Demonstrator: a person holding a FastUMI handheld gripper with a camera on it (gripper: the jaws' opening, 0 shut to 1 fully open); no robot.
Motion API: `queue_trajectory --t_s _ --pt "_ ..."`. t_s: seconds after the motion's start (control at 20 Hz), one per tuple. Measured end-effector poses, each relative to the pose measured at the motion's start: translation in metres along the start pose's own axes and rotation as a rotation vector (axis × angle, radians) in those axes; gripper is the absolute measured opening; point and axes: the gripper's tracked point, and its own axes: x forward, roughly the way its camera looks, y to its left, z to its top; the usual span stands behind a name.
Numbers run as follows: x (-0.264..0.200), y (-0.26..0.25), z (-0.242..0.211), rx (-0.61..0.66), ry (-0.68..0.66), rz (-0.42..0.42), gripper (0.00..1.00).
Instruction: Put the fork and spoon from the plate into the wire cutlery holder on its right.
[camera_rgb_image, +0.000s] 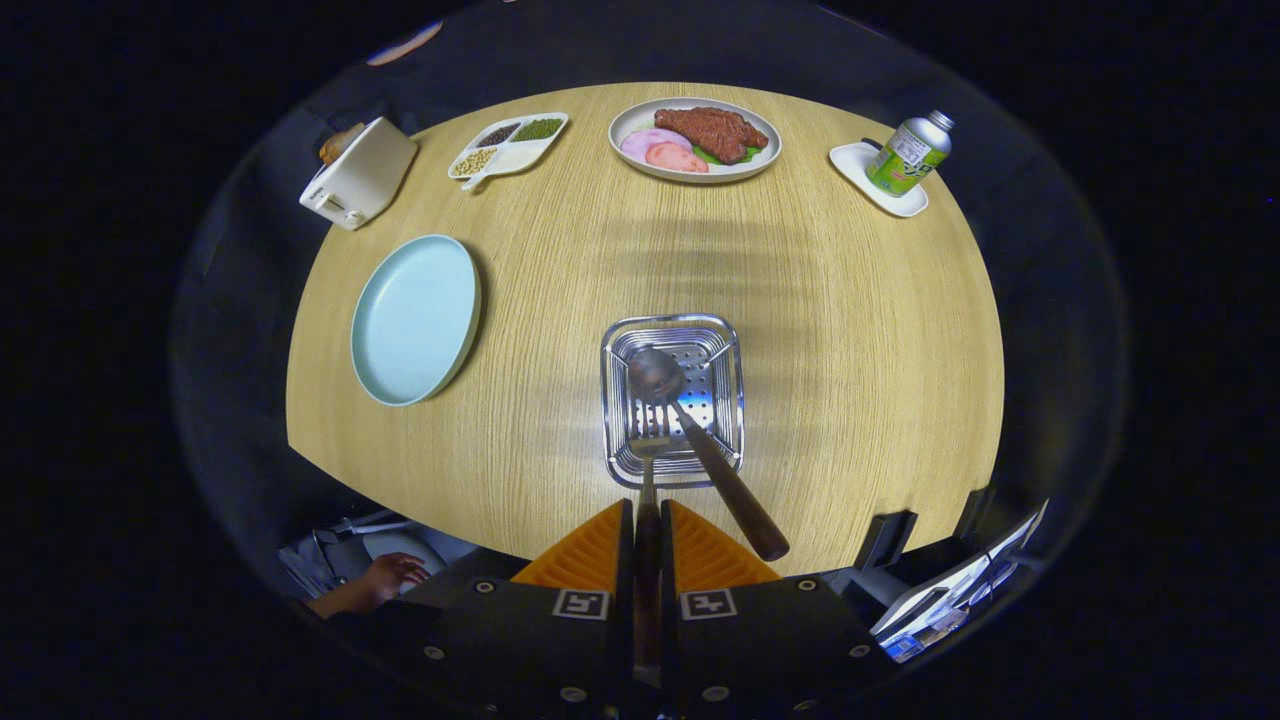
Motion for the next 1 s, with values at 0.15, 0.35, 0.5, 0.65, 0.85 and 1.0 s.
queue_trajectory --t_s 0.15,0.35,0.5,0.65,0.85,1.0 --pt "-0.015 0.007 0.014 0.023 -0.066 0.064 0.14" --pt "-0.055 0.01 0.053 0.061 -0.259 0.123 0.17" --pt "-0.107 0.013 0.092 0.07 -0.48 0.165 0.31" --pt "-0.168 0.007 0.124 0.04 -0.731 0.145 0.45" --pt "-0.245 0.003 0.144 0.012 -1.047 0.119 0.7" --pt "-0.296 -0.005 0.152 0.0 -1.244 0.09 0.84"
